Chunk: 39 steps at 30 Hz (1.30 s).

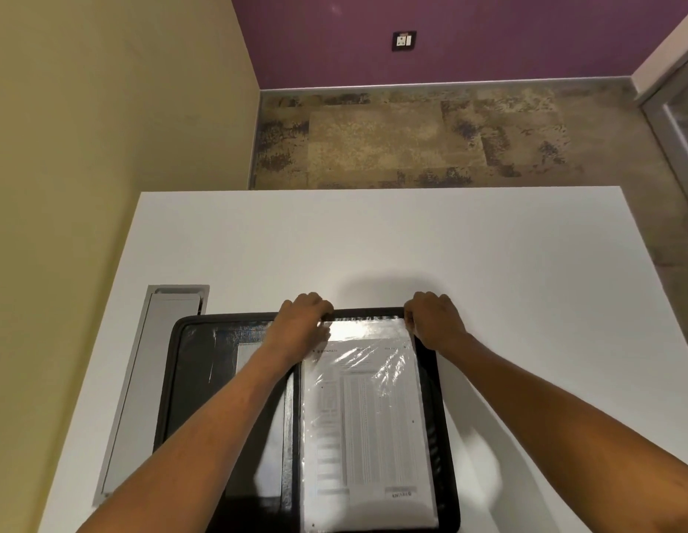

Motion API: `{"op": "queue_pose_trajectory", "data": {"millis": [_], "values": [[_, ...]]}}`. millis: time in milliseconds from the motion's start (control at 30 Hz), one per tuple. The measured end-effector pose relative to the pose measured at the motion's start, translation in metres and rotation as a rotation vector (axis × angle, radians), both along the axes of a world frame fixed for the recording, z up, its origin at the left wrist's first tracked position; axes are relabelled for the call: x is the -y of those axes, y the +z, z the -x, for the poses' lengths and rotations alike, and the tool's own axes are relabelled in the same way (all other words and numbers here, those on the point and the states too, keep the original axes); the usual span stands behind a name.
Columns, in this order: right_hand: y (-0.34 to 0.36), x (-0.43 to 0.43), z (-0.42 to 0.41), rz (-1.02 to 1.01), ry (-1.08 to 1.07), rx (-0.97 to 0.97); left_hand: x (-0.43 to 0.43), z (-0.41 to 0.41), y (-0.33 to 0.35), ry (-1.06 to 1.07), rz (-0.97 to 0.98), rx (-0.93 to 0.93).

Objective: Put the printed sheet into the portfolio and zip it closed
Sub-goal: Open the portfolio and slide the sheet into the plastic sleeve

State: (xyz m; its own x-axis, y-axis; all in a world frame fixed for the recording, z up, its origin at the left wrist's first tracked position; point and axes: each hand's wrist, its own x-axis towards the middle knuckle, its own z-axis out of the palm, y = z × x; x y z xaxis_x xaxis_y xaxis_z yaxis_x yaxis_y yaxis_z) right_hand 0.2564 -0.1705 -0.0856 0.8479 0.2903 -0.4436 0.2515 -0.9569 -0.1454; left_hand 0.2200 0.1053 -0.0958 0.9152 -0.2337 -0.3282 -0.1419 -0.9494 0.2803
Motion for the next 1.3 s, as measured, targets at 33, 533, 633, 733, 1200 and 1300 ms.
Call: {"op": "queue_pose_trajectory", "data": {"millis": [33,533,633,733,1200,1300], "values": [[-0.003,0.000,0.002,0.011,-0.025,0.008,0.004,0.007,-0.001,-0.012,0.018,0.042],[-0.033,-0.042,0.207,-0.192,-0.016,0.181,0.067,0.118,-0.040,-0.145,-0.107,-0.053],[-0.048,-0.023,0.240,-0.104,-0.054,0.133,0.071,0.120,-0.037,-0.132,-0.130,-0.059],[-0.050,-0.004,0.252,-0.013,-0.040,0.128,0.065,0.124,-0.030,-0.132,-0.121,-0.050],[-0.014,0.007,0.281,0.100,-0.108,0.123,-0.126,0.201,0.008,0.674,-0.182,-0.090],[-0.015,-0.009,0.299,0.051,-0.099,0.070,-0.150,0.208,0.005,0.754,-0.140,-0.156]]}}
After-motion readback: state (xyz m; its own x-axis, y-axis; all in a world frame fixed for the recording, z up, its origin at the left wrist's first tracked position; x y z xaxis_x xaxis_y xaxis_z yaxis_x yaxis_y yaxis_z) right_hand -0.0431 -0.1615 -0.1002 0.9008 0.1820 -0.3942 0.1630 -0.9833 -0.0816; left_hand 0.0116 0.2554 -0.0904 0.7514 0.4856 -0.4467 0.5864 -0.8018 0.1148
